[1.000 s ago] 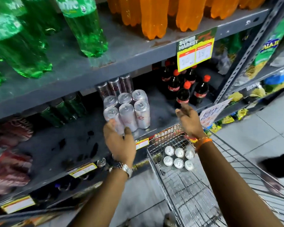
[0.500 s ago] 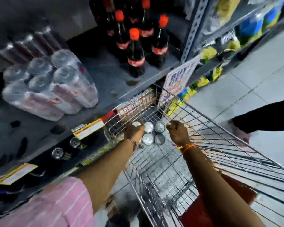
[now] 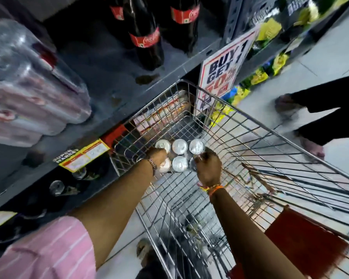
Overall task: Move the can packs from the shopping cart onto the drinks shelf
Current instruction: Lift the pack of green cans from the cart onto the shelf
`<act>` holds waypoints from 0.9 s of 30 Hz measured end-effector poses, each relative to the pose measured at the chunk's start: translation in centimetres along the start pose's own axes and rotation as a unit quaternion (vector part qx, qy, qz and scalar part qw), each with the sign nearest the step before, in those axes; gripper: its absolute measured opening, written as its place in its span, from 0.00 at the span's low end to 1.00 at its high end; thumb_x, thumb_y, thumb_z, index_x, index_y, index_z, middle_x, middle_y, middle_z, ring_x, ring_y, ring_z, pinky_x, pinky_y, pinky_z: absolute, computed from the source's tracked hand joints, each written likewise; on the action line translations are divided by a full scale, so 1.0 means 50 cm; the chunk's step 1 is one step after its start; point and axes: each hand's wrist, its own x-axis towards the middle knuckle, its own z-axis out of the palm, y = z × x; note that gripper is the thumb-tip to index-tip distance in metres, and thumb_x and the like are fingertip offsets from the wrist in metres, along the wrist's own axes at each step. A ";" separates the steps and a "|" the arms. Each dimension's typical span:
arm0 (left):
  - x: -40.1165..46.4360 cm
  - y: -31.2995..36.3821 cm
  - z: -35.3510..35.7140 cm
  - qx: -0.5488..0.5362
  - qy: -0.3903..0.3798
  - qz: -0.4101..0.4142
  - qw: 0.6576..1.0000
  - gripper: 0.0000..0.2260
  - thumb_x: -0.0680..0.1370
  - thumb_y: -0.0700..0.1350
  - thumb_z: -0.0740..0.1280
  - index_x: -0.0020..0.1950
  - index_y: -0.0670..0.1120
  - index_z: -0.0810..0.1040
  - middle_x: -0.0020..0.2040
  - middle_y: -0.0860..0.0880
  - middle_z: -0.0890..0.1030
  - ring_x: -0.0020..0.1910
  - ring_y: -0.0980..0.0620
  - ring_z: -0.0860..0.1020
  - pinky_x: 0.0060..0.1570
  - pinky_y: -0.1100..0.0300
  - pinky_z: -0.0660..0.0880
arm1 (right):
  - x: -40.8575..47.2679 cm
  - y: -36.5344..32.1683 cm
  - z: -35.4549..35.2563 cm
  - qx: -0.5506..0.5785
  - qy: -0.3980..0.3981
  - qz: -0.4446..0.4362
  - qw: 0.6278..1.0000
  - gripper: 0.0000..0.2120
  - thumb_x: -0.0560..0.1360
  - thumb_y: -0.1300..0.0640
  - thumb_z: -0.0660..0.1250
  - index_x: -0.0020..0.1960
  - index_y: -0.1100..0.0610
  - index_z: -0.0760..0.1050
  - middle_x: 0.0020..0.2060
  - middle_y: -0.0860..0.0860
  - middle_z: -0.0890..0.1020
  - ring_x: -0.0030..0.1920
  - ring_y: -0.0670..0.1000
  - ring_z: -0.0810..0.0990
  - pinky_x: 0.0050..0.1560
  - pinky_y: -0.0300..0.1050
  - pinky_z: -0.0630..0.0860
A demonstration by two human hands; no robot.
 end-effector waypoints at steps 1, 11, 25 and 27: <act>-0.001 -0.005 0.000 -0.006 0.000 -0.005 1.000 0.08 0.80 0.36 0.58 0.45 0.40 0.74 0.44 0.41 0.75 0.34 0.50 0.67 0.32 0.61 0.63 | -0.005 -0.002 0.000 -0.013 -0.001 0.005 1.000 0.09 0.70 0.61 0.68 0.49 0.58 0.80 0.40 0.55 0.85 0.40 0.53 0.80 0.36 0.34 0.70; -0.165 0.024 -0.047 -0.052 -0.008 0.060 0.997 0.09 0.79 0.40 0.65 0.58 0.40 0.75 0.52 0.43 0.80 0.47 0.47 0.79 0.25 0.65 0.76 | -0.092 -0.053 -0.064 0.011 0.038 0.028 0.999 0.05 0.73 0.60 0.66 0.47 0.60 0.79 0.37 0.54 0.83 0.37 0.56 0.80 0.36 0.45 0.74; -0.599 -0.081 -0.355 -0.206 0.055 0.271 0.939 0.17 0.66 0.51 0.70 0.50 0.42 0.83 0.49 0.41 0.87 0.49 0.43 0.84 0.52 0.44 0.80 | -0.410 -0.422 -0.216 -0.065 0.013 -0.205 0.976 0.11 0.73 0.55 0.67 0.37 0.61 0.71 0.29 0.55 0.78 0.31 0.55 0.73 0.31 0.41 0.67; -0.640 -0.124 -0.414 -0.216 0.082 0.273 0.934 0.17 0.64 0.53 0.70 0.46 0.42 0.83 0.44 0.41 0.86 0.41 0.48 0.81 0.42 0.51 0.75 | -0.457 -0.474 -0.199 -0.070 -0.014 -0.232 0.970 0.12 0.73 0.57 0.67 0.35 0.61 0.71 0.26 0.52 0.75 0.29 0.52 0.70 0.30 0.42 0.65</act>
